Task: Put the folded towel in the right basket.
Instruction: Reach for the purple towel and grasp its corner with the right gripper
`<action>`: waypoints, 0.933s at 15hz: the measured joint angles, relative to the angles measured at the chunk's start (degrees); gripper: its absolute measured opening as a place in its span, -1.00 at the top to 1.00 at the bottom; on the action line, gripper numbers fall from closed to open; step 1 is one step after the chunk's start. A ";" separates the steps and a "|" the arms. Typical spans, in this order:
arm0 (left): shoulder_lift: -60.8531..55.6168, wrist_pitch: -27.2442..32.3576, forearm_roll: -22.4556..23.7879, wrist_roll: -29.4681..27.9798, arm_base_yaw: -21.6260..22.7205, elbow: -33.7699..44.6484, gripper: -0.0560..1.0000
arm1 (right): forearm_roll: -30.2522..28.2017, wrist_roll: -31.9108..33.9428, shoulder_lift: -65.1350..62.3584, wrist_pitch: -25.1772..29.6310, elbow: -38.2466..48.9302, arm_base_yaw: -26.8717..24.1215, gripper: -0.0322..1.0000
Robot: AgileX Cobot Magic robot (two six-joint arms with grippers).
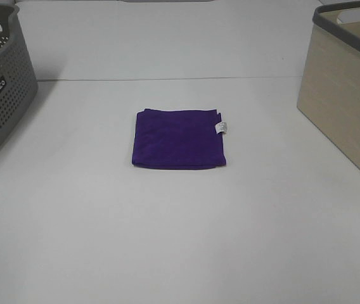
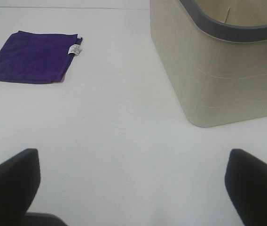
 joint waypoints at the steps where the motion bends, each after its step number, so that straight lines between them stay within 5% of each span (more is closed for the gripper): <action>1: 0.00 0.00 0.00 0.00 0.00 0.00 -0.98 | 0.00 0.00 0.00 0.00 0.00 0.00 -0.95; 14: 0.00 0.00 0.34 0.00 0.00 0.00 -0.98 | 0.00 0.00 0.00 0.00 0.00 0.00 -0.95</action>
